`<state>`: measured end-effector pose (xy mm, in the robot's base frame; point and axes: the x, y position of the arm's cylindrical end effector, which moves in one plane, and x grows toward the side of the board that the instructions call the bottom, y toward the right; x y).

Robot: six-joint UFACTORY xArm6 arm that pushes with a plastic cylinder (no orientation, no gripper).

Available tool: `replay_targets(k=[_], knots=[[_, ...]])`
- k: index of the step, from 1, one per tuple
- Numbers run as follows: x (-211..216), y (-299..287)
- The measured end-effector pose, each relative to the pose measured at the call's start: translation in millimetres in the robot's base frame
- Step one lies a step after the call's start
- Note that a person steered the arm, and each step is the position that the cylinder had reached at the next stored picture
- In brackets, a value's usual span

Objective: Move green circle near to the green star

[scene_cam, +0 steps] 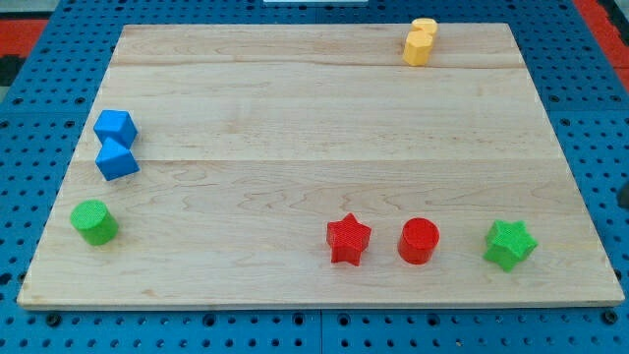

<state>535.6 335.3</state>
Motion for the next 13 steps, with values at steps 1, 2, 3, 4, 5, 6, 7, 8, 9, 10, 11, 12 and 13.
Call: replay_targets(k=[1,2,3,4,5,6,7,8,9,10,11,12,13], knots=[[74.2,-9.6],[79.8,-45.0],[81.8,-79.8],[83.2,-104.6],[82.9,-132.1],[82.8,-187.4],[83.0,-305.2],[82.9,-437.1],[70.4,-543.2],[37.6,-595.6],[19.2,-610.9],[3.8,-603.8],[-15.9,-575.7]])
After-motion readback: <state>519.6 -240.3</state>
